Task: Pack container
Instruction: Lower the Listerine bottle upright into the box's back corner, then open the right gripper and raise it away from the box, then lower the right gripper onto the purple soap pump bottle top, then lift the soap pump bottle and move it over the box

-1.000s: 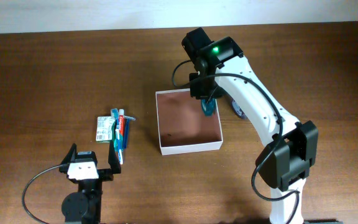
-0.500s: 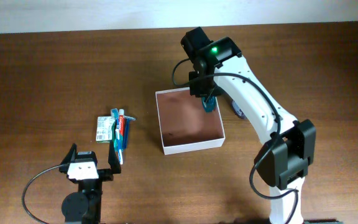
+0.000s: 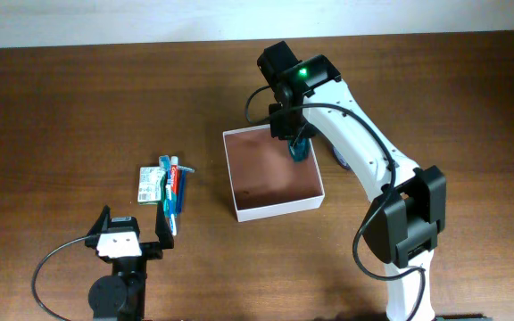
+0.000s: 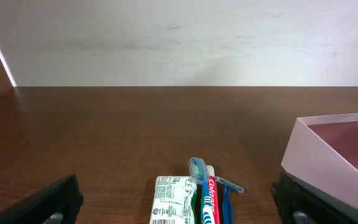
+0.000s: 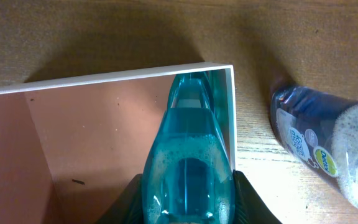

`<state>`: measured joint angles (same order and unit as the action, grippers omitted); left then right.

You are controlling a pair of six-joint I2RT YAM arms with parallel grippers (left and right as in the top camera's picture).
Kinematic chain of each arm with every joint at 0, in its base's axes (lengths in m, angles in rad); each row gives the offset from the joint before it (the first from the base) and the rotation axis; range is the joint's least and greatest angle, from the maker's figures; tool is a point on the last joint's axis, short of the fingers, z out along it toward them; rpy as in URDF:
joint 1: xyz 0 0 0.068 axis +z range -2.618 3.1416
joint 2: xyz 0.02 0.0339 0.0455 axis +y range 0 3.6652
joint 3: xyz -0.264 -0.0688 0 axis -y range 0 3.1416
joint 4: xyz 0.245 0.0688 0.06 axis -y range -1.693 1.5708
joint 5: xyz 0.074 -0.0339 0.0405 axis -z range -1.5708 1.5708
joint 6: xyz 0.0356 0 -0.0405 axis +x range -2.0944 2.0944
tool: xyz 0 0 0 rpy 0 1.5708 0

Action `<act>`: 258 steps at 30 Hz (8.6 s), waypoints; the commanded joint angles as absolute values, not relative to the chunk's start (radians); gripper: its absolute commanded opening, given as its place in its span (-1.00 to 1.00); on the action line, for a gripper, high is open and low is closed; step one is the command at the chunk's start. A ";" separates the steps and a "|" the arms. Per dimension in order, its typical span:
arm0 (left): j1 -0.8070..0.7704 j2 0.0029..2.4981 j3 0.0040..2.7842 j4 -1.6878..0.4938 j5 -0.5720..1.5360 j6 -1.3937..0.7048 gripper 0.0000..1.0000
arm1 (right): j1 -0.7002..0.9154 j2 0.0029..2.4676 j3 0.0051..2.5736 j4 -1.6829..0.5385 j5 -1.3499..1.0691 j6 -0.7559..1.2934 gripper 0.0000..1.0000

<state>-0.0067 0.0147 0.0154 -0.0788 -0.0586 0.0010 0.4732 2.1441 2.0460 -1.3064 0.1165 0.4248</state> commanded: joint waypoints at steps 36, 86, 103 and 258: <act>-0.002 0.007 0.009 -0.078 -0.047 0.016 0.99 | 0.476 2.149 2.068 -1.293 0.135 0.337 -0.41; -0.002 0.007 0.009 -0.078 -0.047 0.016 0.99 | 0.476 2.154 2.068 -1.388 0.070 0.353 -0.30; -0.002 0.007 0.009 -0.078 -0.047 0.016 0.99 | 0.475 2.154 2.069 -1.321 0.121 0.344 -0.40; -0.002 0.007 0.009 -0.078 -0.047 0.016 0.99 | 0.095 2.048 2.373 -1.699 -0.142 -0.030 -0.58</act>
